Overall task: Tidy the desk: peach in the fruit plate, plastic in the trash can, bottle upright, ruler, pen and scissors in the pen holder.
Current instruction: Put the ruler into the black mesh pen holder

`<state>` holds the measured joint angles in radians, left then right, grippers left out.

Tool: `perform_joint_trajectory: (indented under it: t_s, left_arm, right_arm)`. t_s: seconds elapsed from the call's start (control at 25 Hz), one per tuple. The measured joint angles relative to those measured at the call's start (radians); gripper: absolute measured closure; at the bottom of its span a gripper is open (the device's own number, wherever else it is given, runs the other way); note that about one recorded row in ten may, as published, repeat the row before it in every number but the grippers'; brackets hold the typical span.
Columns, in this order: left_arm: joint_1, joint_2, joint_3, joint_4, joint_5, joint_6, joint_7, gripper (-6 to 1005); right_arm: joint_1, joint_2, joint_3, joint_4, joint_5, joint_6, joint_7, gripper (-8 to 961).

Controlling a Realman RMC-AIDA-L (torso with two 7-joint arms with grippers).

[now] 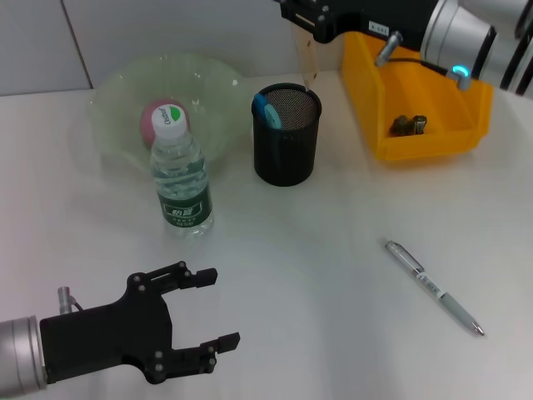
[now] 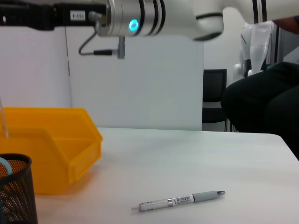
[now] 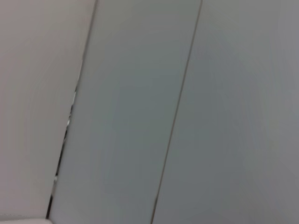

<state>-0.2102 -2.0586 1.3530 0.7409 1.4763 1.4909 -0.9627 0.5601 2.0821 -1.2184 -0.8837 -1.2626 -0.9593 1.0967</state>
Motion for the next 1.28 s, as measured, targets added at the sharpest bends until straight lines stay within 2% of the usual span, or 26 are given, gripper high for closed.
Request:
perform_joint_trajectory:
  t_s: [0.04, 0.08, 0.36, 0.6, 0.88, 1.28]
  left_arm:
    - [0.0, 0.0, 0.0, 0.0, 0.0, 0.0, 0.0, 197]
    - [0.0, 0.0, 0.0, 0.0, 0.0, 0.0, 0.0, 197]
    - [0.0, 0.0, 0.0, 0.0, 0.002, 0.0, -0.003, 197]
    - [0.0, 0.003, 0.001, 0.0, 0.003, 0.002, -0.004, 197]
    - [0.001, 0.003, 0.002, 0.0, 0.003, 0.002, -0.003, 197]
    - [0.004, 0.003, 0.004, 0.0, 0.003, 0.002, 0.001, 197]
  right_arm:
    - [0.0, 0.0, 0.0, 0.0, 0.0, 0.0, 0.0, 519]
    - [0.002, 0.0, 0.0, 0.065, 0.088, -0.031, -0.081, 518]
    - [0.013, -0.002, 0.008, 0.193, 0.226, -0.087, -0.199, 507]
    - [0.027, -0.002, 0.012, 0.254, 0.241, -0.092, -0.249, 499]
    - [0.05, -0.001, 0.016, 0.367, 0.356, -0.169, -0.354, 488]
    - [0.104, 0.003, 0.023, 0.485, 0.363, -0.177, -0.405, 473]
